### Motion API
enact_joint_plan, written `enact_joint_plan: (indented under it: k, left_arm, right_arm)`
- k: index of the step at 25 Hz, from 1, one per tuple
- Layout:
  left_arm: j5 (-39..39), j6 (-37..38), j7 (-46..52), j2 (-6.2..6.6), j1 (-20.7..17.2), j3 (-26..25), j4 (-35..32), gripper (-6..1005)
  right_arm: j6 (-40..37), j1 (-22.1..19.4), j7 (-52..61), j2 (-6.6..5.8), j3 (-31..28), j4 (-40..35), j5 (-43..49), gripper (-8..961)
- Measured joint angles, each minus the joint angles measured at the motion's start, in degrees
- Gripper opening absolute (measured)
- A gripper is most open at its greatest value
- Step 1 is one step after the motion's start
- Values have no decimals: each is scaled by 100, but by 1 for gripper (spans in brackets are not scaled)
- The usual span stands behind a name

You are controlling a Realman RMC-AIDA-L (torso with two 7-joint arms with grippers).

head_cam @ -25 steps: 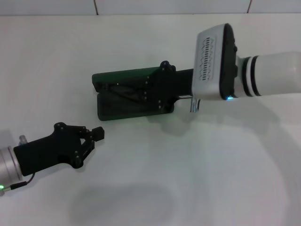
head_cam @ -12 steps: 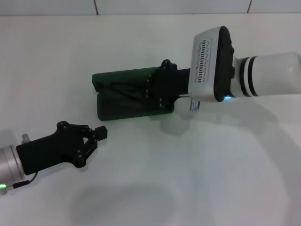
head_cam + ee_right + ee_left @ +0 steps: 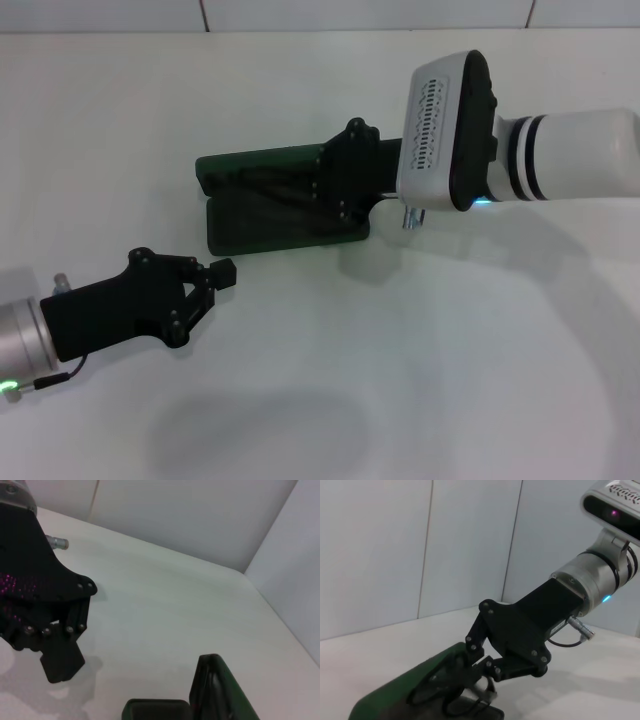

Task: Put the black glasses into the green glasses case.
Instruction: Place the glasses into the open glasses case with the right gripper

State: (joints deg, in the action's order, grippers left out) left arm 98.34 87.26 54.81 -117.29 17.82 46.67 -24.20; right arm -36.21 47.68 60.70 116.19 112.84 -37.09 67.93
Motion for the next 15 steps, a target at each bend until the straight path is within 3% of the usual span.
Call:
enact_joint_plan:
  k: [4,9,10,15]
  left_arm:
    - [0,0,7,5,76,0,23,11]
    - [0,0,9,17,100,0,24,11]
    - [0,0,12,19,101,0,22,11]
    - [0,-74,82,23,153,0,8,12]
  right_arm:
    - [1,-6,-15,0,-9,0,2,79]
    - [-60,-24,-18,0,-70,-8,4,287]
    - [-114,-34,-7,0,-105,-28,4,293]
    - [-1111,-379,32,-5,-876,-77,-12,320]
